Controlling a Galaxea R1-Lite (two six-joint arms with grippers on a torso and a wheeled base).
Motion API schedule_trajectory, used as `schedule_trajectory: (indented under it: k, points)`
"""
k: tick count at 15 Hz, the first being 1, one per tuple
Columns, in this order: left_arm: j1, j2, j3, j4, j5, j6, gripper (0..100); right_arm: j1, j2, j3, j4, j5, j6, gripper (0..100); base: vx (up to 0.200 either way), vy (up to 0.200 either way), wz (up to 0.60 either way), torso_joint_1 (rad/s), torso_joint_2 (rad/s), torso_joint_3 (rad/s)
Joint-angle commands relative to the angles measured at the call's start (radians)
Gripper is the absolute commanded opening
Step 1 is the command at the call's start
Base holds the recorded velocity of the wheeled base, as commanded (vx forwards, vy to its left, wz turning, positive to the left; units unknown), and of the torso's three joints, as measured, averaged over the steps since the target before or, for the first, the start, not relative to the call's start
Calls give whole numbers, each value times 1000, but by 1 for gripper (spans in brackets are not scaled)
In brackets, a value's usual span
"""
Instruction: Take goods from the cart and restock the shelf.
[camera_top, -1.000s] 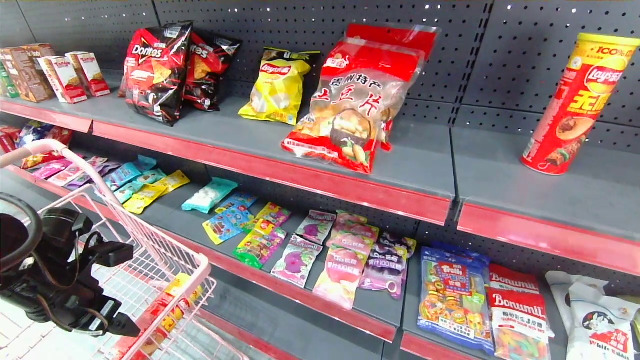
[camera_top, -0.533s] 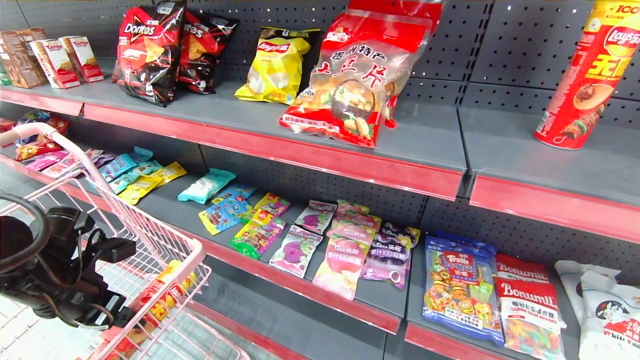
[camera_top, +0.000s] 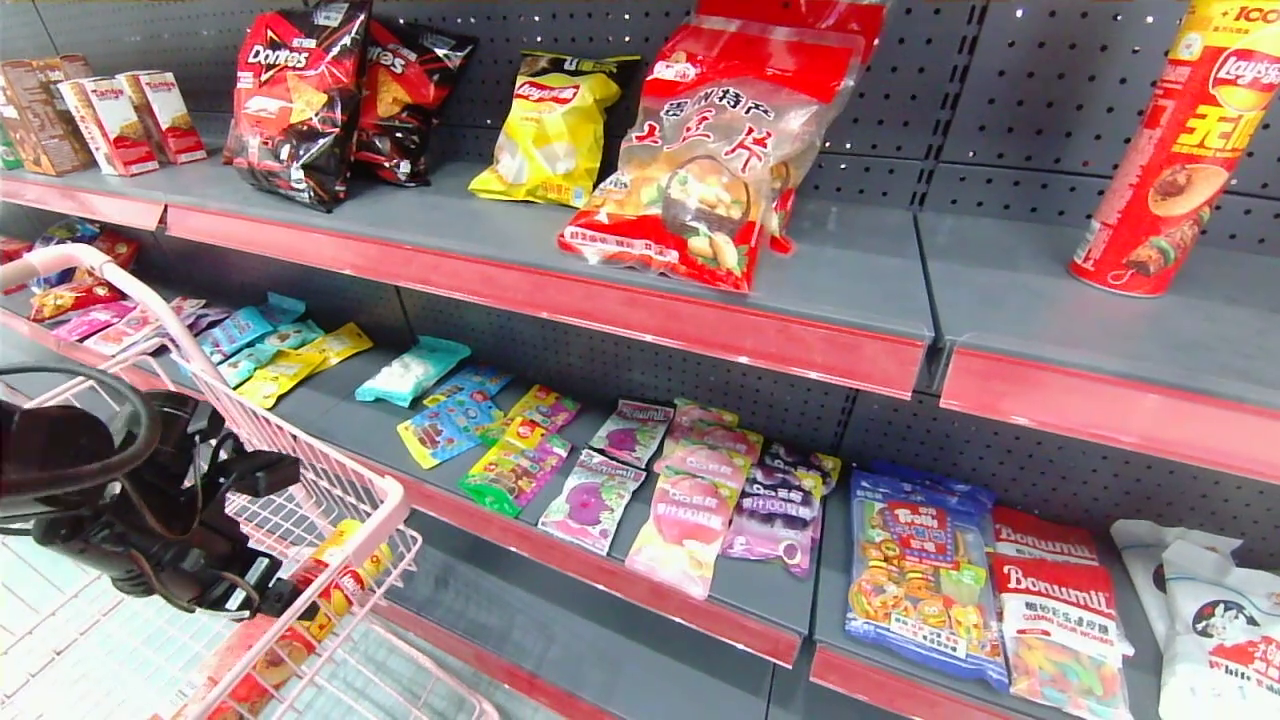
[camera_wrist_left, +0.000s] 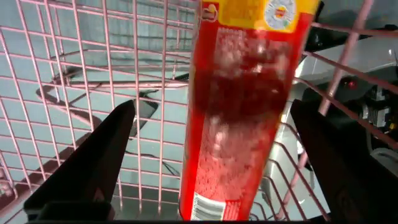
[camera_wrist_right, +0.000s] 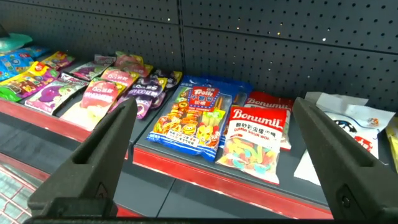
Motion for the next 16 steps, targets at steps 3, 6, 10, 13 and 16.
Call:
schedule_trajectory:
  k: [3, 6, 10, 13, 16]
  points:
    - [-23, 166, -75, -3, -4, -9, 100, 0, 1, 0, -1, 0, -2, 100, 0, 0, 0, 0, 0, 0]
    - [-37, 211, -134, -3, -7, -9, 100, 0, 1, 0, -1, 0, -2, 100, 0, 0, 0, 0, 0, 0]
    - [-89, 225, -175, 0, -8, -40, 100, 0, 1, 0, -1, -2, -2, 100, 0, 0, 0, 0, 0, 0]
    - [-90, 222, -170, 0, -5, -57, 100, 0, 1, 0, -1, -2, -2, 100, 0, 0, 0, 0, 0, 0]
    - [-52, 214, -173, 0, 3, -46, 100, 0, 1, 0, -1, -2, -2, 100, 0, 0, 0, 0, 0, 0]
